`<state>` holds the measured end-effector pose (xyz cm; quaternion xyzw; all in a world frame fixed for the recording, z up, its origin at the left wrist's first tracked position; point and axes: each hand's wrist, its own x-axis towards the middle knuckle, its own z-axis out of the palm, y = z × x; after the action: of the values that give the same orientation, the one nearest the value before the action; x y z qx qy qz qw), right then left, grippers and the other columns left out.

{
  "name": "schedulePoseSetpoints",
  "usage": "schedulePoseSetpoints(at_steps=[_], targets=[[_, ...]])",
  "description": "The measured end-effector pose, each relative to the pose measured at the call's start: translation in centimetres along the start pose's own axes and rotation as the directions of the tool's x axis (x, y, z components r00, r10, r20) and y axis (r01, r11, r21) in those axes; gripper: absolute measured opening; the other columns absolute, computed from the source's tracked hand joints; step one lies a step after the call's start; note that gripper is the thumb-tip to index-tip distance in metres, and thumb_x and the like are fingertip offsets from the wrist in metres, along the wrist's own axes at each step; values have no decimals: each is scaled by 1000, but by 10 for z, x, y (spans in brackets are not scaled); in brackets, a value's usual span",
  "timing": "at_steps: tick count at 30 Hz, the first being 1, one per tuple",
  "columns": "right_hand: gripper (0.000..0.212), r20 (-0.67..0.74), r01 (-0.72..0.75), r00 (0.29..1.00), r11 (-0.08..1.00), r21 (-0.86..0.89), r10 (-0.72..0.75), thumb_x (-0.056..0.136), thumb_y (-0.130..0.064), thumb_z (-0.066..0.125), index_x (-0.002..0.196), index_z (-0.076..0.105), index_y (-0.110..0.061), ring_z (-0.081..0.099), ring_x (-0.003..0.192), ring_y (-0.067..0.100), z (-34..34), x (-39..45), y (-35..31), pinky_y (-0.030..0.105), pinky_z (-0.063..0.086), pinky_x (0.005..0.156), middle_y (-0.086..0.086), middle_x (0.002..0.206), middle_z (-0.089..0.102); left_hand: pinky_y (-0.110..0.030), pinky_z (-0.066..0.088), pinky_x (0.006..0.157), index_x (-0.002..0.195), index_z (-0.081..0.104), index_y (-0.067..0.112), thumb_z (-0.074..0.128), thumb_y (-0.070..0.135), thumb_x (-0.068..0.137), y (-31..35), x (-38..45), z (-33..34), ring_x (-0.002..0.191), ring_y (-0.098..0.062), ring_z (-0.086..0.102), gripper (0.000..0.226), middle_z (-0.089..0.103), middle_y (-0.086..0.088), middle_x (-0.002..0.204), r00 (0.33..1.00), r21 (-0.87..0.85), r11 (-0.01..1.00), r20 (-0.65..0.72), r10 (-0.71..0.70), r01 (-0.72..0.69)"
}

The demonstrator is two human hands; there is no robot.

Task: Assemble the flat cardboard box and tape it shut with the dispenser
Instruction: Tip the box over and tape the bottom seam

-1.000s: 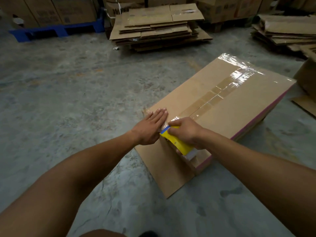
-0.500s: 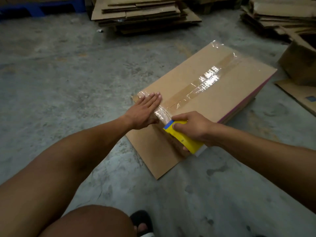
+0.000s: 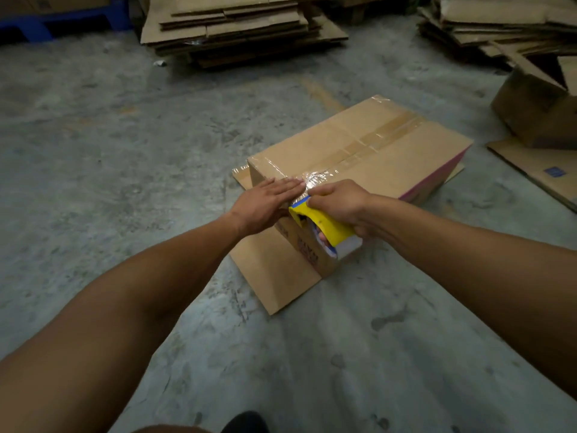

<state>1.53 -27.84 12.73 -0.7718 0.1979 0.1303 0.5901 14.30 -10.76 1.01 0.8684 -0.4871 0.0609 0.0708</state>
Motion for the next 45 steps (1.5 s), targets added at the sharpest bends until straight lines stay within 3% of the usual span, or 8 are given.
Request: schedulePoseSetpoints(at_steps=[14,19,24,27,30,34,38,45], targets=[[36,204,-175,965,984,29,166,95,-21,60,131,58,-26,55,39,21,-79,-48,48,28,52,42,18,65,60,-48,24,116,152,27,22,42,44,97,-15,11,-2,144,-21,29,61,32,1,157,999,16,1000,40,9,-9],[40,197,-132,972,991,3,129,95,-20,60,134,57,-26,56,41,24,-76,-47,59,30,53,44,18,66,62,-49,25,117,153,24,22,52,38,96,-11,11,-4,145,-22,27,65,29,0,158,999,65,998,42,-1,-1],[22,118,-96,987,991,-91,107,93,-16,62,114,65,-20,58,44,25,-67,-32,65,30,53,43,18,75,64,-47,22,118,153,21,21,53,38,96,-6,10,-8,147,-22,23,68,25,-1,159,996,87,996,86,-28,20],[31,164,-70,953,716,-695,253,93,-25,57,117,67,-9,62,89,24,-64,-42,117,31,51,80,8,105,66,-45,12,121,155,14,20,46,39,97,6,16,-19,149,-21,16,69,19,-3,162,979,99,990,168,-118,103],[41,146,-82,948,659,-747,283,92,-26,54,132,60,-16,56,121,24,-55,-48,159,24,42,94,8,135,59,-44,2,121,154,14,16,22,42,94,30,16,-28,150,-21,11,66,15,-7,162,972,104,984,174,-158,142],[46,96,31,993,633,-773,68,90,-33,41,135,43,-26,59,110,35,-29,-30,176,40,48,93,15,126,60,-47,2,121,154,17,18,14,65,94,101,19,-12,149,-20,8,77,14,-2,161,988,55,997,146,43,-52],[62,251,193,968,565,-802,27,97,-24,35,151,6,-36,59,102,39,-3,-37,189,39,43,80,24,120,55,-50,20,117,153,25,16,24,55,98,125,24,12,147,-24,22,67,26,-4,159,998,180,983,56,-39,28],[73,436,438,898,202,-876,-53,96,-9,33,153,0,-39,57,104,37,18,-52,201,41,35,78,25,120,58,-46,15,119,154,20,17,23,41,104,86,-3,10,149,-22,16,56,20,0,161,996,163,987,88,2,-17]])
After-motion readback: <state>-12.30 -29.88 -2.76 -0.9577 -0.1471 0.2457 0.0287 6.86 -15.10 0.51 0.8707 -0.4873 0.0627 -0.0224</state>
